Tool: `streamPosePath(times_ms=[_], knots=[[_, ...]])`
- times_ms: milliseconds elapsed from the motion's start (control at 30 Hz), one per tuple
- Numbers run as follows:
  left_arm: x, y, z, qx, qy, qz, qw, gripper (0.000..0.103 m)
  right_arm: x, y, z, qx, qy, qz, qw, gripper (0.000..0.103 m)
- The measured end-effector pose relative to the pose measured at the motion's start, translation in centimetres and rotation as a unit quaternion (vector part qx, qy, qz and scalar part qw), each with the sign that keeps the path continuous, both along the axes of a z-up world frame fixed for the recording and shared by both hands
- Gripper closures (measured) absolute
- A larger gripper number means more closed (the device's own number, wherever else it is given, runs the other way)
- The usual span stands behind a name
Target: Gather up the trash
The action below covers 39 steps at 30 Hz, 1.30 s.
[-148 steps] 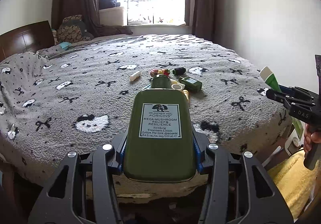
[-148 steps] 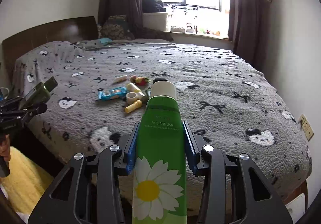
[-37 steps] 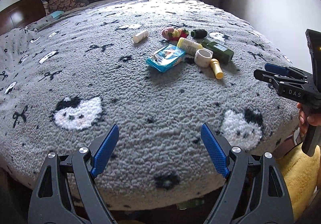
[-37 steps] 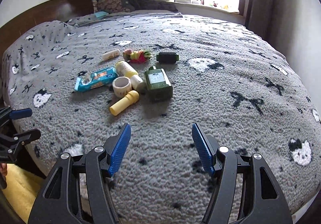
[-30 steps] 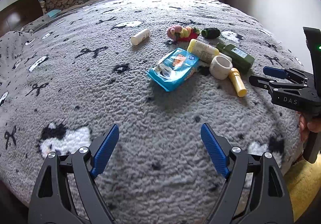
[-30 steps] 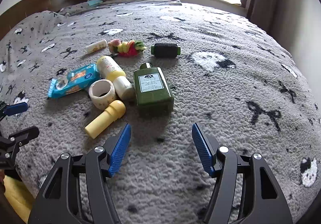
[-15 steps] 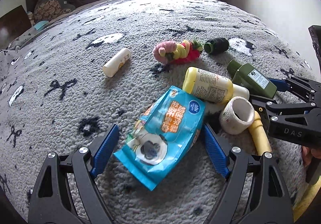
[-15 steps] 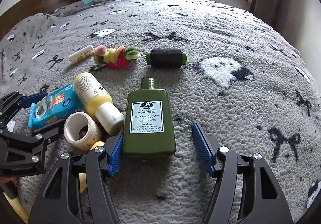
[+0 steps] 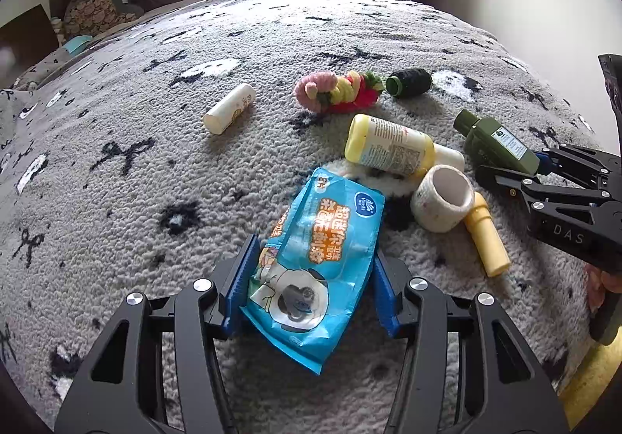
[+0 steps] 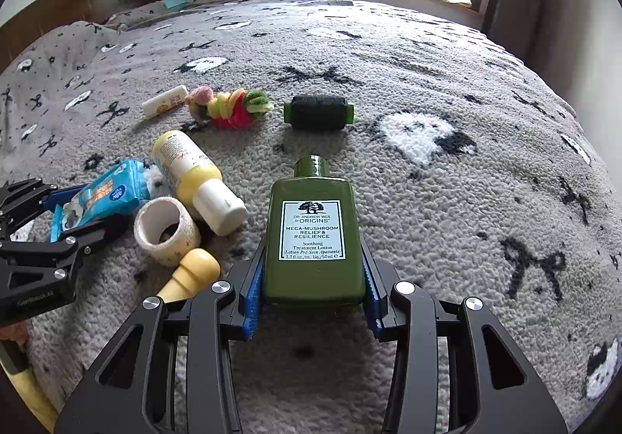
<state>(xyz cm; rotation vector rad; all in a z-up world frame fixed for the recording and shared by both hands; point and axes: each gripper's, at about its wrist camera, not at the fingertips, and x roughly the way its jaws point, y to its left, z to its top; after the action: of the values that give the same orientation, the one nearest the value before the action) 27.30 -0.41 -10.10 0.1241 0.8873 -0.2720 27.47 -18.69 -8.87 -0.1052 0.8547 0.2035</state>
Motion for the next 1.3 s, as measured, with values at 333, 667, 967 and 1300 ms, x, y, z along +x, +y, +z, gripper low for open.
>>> streamPosePath(times_ms=[333,667,967,1300], knots=[[-5.0,0.6,1.1,-0.025,-0.001,0.001,0.9997,0.063,-5.7,-2.1,1.4,-0.02,-0.036,0.001,0.999,0.061],[-11.2,-0.2,1.4,-0.044,-0.025,-0.005,0.9987,0.066,-12.8,-4.2,2.3,-0.004,-0.064,0.013,0.998,0.061],[-16.9,-1.0,2.5,-0.051,-0.056,-0.014,0.997,0.066,-18.9,-4.5,3.0,0.025,-0.091,0.029,0.995,0.061],[-23.2,-1.1,5.2,-0.04,-0.111,-0.018,0.9928,0.066,-24.9,-3.8,4.8,0.064,-0.119,0.052,0.989,0.061]])
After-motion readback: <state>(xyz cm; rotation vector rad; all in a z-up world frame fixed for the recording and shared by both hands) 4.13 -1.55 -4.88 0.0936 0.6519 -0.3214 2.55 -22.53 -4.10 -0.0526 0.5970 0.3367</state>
